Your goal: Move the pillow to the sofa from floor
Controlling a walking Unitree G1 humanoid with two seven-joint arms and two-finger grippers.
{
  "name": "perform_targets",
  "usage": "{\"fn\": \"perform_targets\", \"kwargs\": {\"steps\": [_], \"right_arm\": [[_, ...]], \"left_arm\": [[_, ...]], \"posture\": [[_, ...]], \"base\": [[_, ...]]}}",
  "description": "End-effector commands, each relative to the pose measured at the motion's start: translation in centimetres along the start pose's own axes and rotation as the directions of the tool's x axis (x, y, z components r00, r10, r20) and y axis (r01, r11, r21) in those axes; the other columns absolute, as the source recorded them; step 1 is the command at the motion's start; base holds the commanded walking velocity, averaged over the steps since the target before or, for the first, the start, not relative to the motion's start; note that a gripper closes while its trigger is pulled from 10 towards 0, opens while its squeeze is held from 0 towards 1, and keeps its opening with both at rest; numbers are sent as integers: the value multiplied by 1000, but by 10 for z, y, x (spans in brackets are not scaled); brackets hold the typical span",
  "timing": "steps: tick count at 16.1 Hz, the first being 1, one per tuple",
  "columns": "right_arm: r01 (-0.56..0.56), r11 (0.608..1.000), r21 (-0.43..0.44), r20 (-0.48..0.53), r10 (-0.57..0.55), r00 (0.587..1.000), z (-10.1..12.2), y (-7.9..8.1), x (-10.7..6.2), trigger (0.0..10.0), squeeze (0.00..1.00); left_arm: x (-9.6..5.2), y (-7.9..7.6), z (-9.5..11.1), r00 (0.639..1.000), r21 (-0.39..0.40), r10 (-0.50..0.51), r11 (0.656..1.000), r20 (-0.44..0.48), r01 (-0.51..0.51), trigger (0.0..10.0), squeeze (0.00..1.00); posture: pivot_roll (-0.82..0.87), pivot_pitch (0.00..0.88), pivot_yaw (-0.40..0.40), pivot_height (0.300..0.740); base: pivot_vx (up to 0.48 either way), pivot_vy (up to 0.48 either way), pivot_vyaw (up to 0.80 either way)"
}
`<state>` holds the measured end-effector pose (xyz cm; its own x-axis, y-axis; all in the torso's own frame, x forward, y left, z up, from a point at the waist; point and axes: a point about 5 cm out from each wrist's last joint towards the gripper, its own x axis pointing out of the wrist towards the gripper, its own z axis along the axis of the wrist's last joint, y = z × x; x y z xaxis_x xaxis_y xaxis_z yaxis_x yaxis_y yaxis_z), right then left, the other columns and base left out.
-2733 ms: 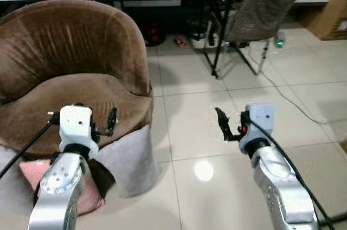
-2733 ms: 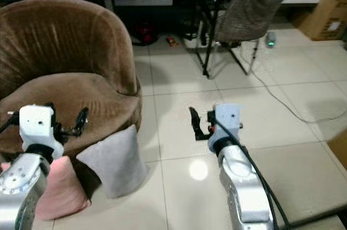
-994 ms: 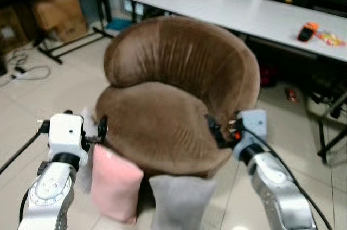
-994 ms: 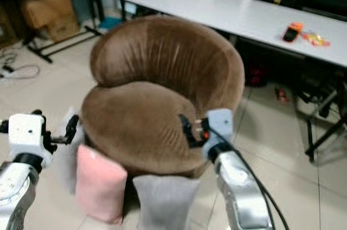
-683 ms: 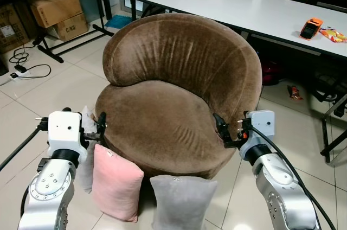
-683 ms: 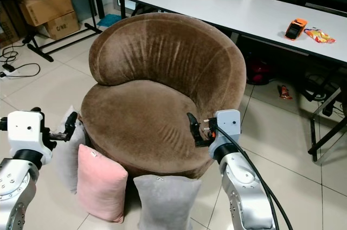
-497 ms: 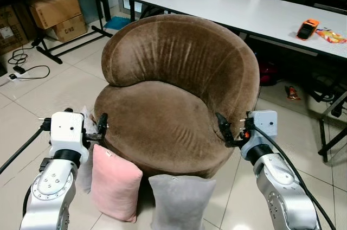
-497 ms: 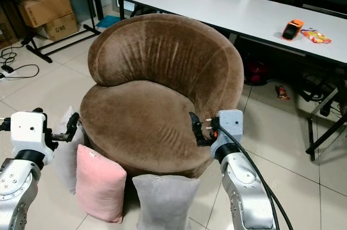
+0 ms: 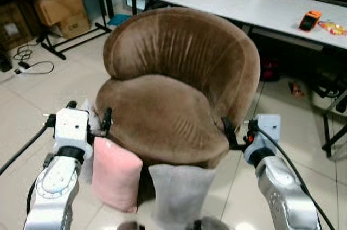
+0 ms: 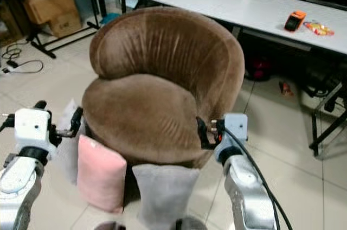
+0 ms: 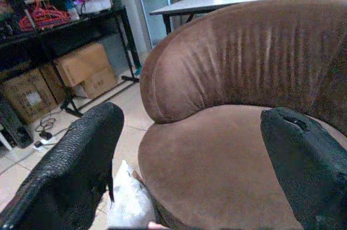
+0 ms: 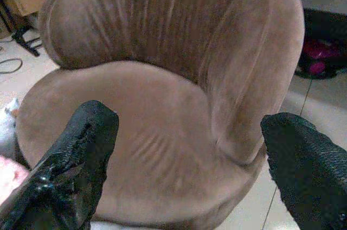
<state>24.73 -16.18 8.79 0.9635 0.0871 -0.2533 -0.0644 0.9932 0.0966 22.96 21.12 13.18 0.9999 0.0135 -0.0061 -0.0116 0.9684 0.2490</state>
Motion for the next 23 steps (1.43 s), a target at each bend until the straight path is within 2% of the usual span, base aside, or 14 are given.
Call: {"fn": "perform_targets", "kwargs": {"steps": [1, 8, 13, 16, 19, 23], "right_arm": [[11, 1000, -4, -29, -12, 1000, -4, -1, 1, 10000, 0], [11, 1000, -23, -35, -12, 999, -3, 1, 2, 10000, 0], [18, 1000, -26, -39, -19, 999, -2, 0, 4, 10000, 0], [-9, 996, -88, -38, 6, 999, -1, 4, 6, 10000, 0], [10, 997, -72, -37, -13, 999, 0, 3, 7, 10000, 0], [38, 997, -61, -39, -41, 998, -1, -1, 9, 10000, 0]], "left_arm": [[-2, -2, -5, 1000, 18, -15, 1000, -13, 16, 10000, 0], [-4, -1, -10, 1000, -34, 0, 999, -18, -1, 10000, 0], [-5, 0, -11, 1000, -55, 6, 998, -20, -7, 10000, 0], [-6, 0, -11, 1000, -58, 6, 998, -20, -7, 10000, 0], [-6, 0, -11, 1000, -59, 8, 998, -19, -9, 10000, 0], [-5, -1, -12, 1000, -58, 2, 998, -20, -3, 10000, 0]], "posture": [[51, 0, -27, 631], [50, 0, -32, 621], [53, 0, -36, 621], [55, 0, -39, 621], [55, 0, -41, 621], [56, 0, -41, 621]], "base": [[0, 0, 0], [0, 0, 0], [325, 0, 0], [346, 0, 0], [347, 0, 792], [348, 0, 0]]}}
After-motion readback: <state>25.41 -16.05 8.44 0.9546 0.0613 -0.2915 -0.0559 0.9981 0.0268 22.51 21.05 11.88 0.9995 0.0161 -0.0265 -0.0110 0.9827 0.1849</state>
